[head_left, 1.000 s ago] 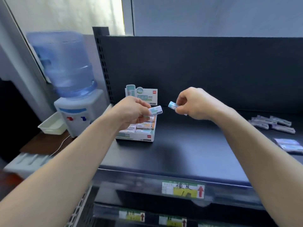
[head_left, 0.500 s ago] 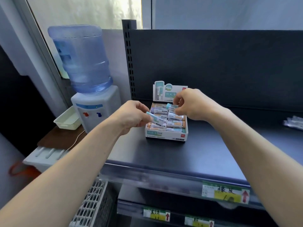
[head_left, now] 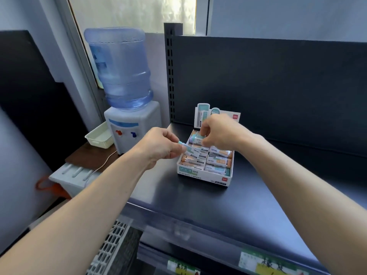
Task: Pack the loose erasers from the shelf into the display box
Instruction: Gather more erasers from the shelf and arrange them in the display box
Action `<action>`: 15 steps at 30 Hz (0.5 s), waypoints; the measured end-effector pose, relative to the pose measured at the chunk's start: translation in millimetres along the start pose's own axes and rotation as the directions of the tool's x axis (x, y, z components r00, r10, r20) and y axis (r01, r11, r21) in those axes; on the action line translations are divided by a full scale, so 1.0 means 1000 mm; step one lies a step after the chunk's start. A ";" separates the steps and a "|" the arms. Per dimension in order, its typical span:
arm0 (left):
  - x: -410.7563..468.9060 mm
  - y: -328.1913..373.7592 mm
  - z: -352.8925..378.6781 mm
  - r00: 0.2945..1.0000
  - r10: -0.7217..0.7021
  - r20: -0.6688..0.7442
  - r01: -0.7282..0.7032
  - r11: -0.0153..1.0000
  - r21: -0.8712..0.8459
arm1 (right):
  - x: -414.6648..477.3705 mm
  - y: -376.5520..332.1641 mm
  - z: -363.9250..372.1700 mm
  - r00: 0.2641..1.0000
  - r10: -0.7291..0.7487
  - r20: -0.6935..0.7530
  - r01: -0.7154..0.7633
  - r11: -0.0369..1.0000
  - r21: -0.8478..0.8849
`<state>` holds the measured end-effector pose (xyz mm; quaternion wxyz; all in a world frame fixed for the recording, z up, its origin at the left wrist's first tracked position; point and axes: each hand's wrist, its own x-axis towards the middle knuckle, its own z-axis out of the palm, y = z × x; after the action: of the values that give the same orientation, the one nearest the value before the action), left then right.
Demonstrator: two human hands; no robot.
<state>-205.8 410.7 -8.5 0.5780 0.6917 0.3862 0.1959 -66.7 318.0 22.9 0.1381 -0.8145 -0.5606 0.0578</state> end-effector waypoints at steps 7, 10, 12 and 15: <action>-0.002 -0.002 0.000 0.998 -0.044 -0.054 0.046 0.998 0.048 | 0.015 0.002 0.009 0.994 -0.092 0.057 0.095 0.994 -0.051; -0.001 -0.003 0.003 0.997 -0.062 -0.053 0.066 0.995 0.068 | 0.018 0.006 0.011 0.990 -0.123 0.064 0.127 0.990 -0.064; -0.001 -0.003 0.007 0.996 -0.075 -0.057 0.080 0.993 0.084 | 0.020 0.009 0.013 0.989 -0.136 0.064 0.139 0.989 -0.056; -0.001 -0.002 0.013 0.995 -0.080 -0.066 0.087 0.990 0.108 | 0.023 0.014 0.013 0.988 -0.143 0.062 0.145 0.989 -0.025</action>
<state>-197.3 401.8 -13.2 0.5344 0.6993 0.4429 0.1711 -49.4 336.7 8.2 0.1133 -0.7717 -0.6226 0.0639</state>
